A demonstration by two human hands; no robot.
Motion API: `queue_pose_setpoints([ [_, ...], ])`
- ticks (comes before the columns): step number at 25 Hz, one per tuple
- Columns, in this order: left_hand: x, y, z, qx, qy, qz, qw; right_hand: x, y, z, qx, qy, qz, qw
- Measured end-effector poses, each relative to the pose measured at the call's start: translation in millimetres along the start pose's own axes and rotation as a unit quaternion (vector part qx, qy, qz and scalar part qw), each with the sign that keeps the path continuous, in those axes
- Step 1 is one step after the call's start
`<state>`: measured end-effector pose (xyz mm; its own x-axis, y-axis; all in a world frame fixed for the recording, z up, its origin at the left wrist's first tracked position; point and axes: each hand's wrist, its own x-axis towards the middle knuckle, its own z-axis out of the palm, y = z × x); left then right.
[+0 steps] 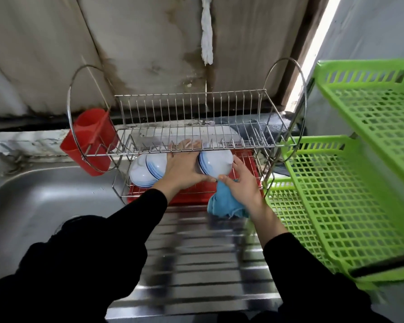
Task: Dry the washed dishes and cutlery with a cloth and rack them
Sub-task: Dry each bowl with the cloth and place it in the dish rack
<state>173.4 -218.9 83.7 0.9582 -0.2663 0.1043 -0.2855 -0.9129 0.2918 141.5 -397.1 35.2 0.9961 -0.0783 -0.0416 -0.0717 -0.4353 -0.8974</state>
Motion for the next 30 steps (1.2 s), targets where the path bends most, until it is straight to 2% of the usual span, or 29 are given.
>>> queue_pose_setpoints([
  [5, 5.1, 5.0, 8.2, 0.056, -0.044, -0.026, 0.997, -4.8, -0.1, 1.8, -0.101, 0.006, 0.005, 0.995],
  [25, -0.7, 17.8, 10.8, 0.123, -0.009, -0.062, 0.990, -26.5, -9.1, 5.0, -0.128, -0.011, 0.003, 0.992],
  [30, -15.7, 23.2, 11.0, 0.136, 0.020, -0.065, 0.988, -37.3, -7.8, 7.5, -0.119, 0.021, -0.004, 0.993],
])
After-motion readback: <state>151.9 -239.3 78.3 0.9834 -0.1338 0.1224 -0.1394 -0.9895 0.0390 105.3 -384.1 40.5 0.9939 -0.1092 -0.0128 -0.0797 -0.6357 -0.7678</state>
